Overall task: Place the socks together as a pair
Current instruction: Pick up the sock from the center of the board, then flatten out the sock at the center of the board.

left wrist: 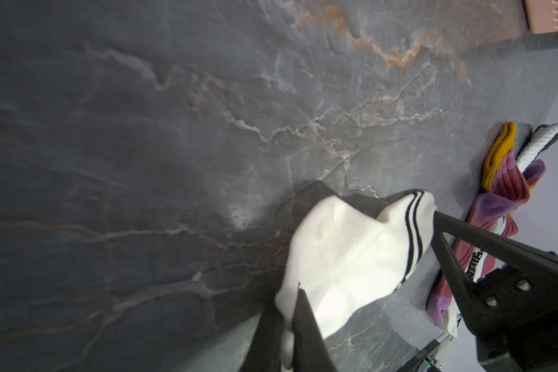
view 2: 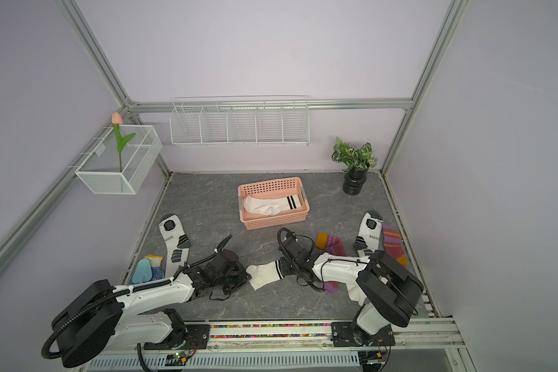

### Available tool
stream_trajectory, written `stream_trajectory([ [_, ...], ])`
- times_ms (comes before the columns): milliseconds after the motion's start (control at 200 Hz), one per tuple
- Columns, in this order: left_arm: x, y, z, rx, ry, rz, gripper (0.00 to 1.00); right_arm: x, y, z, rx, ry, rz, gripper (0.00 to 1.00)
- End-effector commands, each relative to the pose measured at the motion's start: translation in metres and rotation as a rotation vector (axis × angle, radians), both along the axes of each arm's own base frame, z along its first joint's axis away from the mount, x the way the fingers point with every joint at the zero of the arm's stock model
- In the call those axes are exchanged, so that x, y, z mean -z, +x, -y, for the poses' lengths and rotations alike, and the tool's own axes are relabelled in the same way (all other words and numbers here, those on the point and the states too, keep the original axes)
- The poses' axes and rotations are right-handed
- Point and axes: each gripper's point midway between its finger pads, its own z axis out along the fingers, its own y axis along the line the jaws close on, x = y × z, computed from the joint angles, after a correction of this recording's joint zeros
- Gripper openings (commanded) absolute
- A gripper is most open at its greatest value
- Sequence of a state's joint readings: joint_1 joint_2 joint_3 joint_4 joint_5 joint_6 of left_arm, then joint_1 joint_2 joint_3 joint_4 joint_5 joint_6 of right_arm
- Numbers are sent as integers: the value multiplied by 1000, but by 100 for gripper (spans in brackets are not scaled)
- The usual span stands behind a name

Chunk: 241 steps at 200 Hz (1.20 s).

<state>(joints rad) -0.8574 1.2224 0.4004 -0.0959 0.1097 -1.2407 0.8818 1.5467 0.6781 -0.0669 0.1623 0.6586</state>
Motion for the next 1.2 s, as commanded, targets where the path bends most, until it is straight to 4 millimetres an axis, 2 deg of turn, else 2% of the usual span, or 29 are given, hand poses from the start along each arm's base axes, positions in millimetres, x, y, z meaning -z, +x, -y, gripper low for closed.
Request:
stream_trajectory([
  [0, -23, 11, 1, -41, -40, 62, 0, 9, -15, 14, 9, -39, -42, 8],
  [140, -53, 17, -11, -63, -22, 138, 0, -28, -13, -2, -48, 50, 29, 14],
  [200, -74, 17, -22, -55, 24, 178, 0, -48, -11, -3, -51, 88, 73, 22],
  [225, -81, 13, -30, -46, 55, 185, 0, -57, -11, -2, -50, 108, 92, 29],
  [365, -147, 5, -70, -18, 170, 321, 0, -95, -14, 11, -45, 160, 189, 49],
  [385, -153, 3, -77, -15, 196, 325, 0, -97, -14, 15, -42, 158, 198, 52],
  [450, -190, -4, -93, 2, 226, 380, 0, -105, -17, 26, -34, 144, 224, 60],
  [550, -221, -16, -112, 20, 280, 378, 0, -110, -20, 44, -12, 113, 252, 64],
  [710, -228, -22, -136, 14, 443, 302, 0, -112, -25, 72, 44, 69, 286, 67],
  [860, -209, -18, -154, -64, 557, 256, 0, -115, -28, 88, 68, 46, 305, 67],
  [940, -194, -11, -145, -73, 555, 243, 0, -117, -29, 92, 76, 47, 314, 67],
  [1045, -168, 2, -101, -7, 460, 224, 0, -116, -30, 97, 89, 50, 325, 66],
  [1200, -137, 20, 4, 97, 260, 286, 0, -111, -32, 114, 139, 13, 330, 67],
])
